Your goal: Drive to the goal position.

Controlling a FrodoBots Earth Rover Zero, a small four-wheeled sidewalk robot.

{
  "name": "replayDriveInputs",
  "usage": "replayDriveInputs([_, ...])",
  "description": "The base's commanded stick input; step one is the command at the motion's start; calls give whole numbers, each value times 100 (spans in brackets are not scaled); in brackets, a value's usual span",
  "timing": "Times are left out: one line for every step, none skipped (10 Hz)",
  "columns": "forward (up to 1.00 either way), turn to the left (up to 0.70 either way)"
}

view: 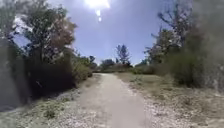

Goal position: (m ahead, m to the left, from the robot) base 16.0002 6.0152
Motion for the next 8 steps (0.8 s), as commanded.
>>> replayDriveInputs([70, 0])
replayDriveInputs([70, 0])
replayDriveInputs([70, 0])
replayDriveInputs([70, 0])
replayDriveInputs([70, 0])
replayDriveInputs([70, 0])
replayDriveInputs([70, 0])
replayDriveInputs([70, 0])
